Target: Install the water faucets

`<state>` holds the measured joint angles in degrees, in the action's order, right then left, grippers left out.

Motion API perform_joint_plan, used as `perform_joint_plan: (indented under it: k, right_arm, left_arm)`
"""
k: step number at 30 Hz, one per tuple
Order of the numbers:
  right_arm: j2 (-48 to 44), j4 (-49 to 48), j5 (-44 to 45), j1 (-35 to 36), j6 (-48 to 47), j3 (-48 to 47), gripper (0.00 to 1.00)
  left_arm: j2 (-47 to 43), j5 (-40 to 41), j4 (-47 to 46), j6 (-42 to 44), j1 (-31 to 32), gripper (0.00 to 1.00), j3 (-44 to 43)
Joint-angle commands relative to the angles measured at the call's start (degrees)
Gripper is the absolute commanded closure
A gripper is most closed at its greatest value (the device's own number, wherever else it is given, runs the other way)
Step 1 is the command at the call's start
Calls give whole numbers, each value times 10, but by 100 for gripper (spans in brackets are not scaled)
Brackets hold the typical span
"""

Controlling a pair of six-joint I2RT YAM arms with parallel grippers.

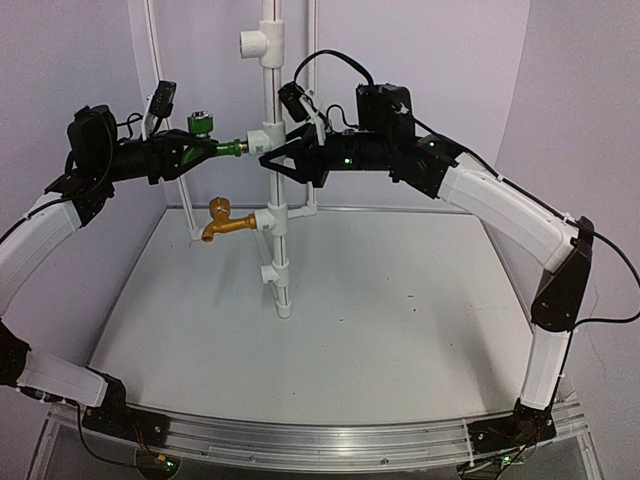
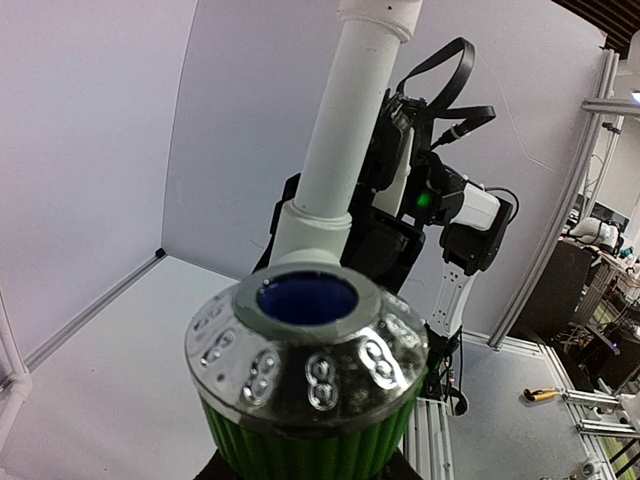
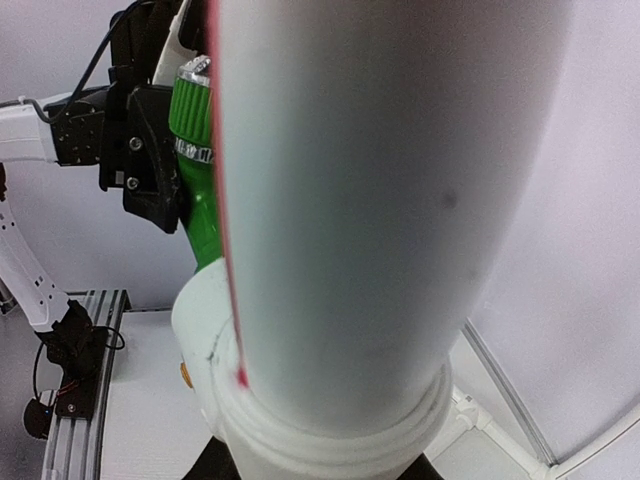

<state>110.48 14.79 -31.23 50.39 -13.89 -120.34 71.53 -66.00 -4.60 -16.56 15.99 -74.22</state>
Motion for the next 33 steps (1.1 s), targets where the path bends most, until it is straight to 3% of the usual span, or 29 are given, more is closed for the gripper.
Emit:
perform_joint_plan:
  k: [1,33]
  right_arm:
    - [12,-21,-35,12,-13,-29,72]
    - [12,-21,-34,12,-1,-25,72]
  left_arm:
    - [-5,-10,-29,-1,8,100,-12]
    - [-11,30,9,49,11,100,-20]
